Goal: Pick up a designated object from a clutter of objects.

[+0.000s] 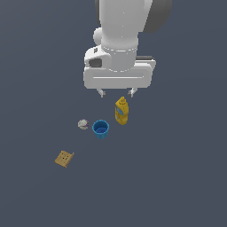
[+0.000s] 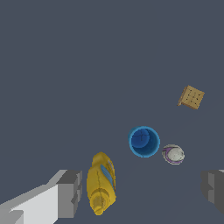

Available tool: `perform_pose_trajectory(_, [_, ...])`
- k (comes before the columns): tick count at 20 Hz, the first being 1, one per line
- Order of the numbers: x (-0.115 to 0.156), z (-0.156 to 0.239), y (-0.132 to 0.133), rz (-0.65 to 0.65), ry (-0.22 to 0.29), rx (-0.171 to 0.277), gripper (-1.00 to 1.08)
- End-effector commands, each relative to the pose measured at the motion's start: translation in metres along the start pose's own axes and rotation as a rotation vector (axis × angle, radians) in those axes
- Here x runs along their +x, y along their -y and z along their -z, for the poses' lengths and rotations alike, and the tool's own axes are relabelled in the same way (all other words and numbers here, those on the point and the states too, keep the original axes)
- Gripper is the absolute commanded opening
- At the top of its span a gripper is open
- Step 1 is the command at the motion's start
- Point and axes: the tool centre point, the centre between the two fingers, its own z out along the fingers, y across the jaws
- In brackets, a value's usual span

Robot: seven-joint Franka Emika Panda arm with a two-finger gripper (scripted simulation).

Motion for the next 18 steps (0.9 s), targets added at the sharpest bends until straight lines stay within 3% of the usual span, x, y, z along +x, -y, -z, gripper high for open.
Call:
perform_pose_trajectory(1, [0.0000,0.0000,0.0000,0.000,0.000,0.000,1.00])
perform_pose_trajectory(18, [0.0089,-0.0050,-0.0059,-0.019,0.014,-0.003,1.00])
